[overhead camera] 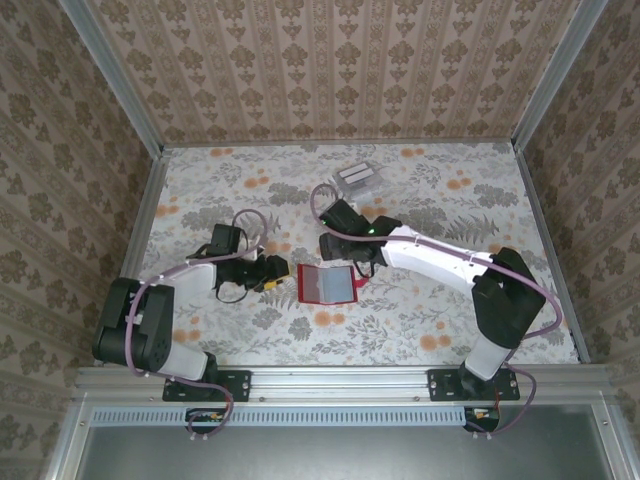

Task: Put the credit cards into the card holder
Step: Move the storage box to the center of the table.

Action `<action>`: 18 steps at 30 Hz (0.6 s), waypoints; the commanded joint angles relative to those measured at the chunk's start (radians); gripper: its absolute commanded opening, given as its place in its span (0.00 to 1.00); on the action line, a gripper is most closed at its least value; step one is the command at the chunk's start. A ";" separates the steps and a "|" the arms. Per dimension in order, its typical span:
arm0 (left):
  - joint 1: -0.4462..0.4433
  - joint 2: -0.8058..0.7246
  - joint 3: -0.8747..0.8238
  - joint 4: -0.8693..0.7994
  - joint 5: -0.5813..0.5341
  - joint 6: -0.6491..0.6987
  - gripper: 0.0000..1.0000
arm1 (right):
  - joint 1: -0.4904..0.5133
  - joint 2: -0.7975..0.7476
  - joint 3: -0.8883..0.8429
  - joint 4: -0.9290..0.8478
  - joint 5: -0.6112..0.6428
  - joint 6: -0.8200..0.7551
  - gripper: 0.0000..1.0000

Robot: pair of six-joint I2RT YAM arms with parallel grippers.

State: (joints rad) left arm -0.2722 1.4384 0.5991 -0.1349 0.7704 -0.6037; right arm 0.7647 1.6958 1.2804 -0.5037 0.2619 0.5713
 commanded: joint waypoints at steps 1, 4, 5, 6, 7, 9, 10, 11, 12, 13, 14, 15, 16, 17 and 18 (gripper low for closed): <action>0.010 -0.049 0.052 -0.082 0.000 0.064 0.52 | -0.058 -0.002 0.018 0.062 0.003 -0.023 0.71; 0.012 -0.086 0.071 -0.139 -0.013 0.091 0.53 | -0.118 0.034 0.063 0.075 0.000 -0.045 0.71; 0.014 -0.101 0.076 -0.157 -0.020 0.097 0.54 | -0.141 0.048 0.084 0.076 0.005 -0.052 0.71; 0.016 -0.116 0.079 -0.173 -0.024 0.103 0.54 | -0.163 0.063 0.102 0.077 0.012 -0.062 0.71; 0.019 -0.126 0.080 -0.186 -0.026 0.108 0.54 | -0.180 0.075 0.117 0.081 0.017 -0.070 0.71; 0.023 -0.148 0.083 -0.211 -0.032 0.115 0.55 | -0.221 0.107 0.160 0.082 0.014 -0.087 0.71; 0.024 -0.158 0.082 -0.219 -0.034 0.117 0.55 | -0.236 0.120 0.180 0.083 0.010 -0.092 0.71; 0.024 -0.166 0.081 -0.228 -0.035 0.121 0.55 | -0.252 0.138 0.205 0.082 0.003 -0.094 0.71; 0.024 -0.172 0.080 -0.235 -0.038 0.122 0.55 | -0.269 0.156 0.228 0.085 -0.002 -0.091 0.70; 0.023 -0.176 0.078 -0.237 -0.040 0.122 0.55 | -0.282 0.170 0.245 0.087 -0.002 -0.082 0.70; 0.022 -0.180 0.075 -0.238 -0.039 0.118 0.55 | -0.295 0.188 0.267 0.081 0.012 -0.053 0.69; 0.022 -0.183 0.073 -0.236 -0.037 0.114 0.55 | -0.307 0.206 0.285 0.080 0.025 -0.014 0.68; 0.021 -0.185 0.071 -0.236 -0.037 0.113 0.55 | -0.319 0.221 0.296 0.080 0.030 0.026 0.68; 0.021 -0.188 0.067 -0.234 -0.039 0.111 0.55 | -0.330 0.238 0.308 0.077 0.039 0.091 0.67; 0.020 -0.191 0.061 -0.232 -0.043 0.108 0.55 | -0.339 0.255 0.312 0.085 0.042 0.154 0.65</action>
State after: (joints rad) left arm -0.2535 1.2709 0.6582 -0.3351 0.7357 -0.5156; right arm 0.4454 1.9022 1.5543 -0.4187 0.2653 0.5785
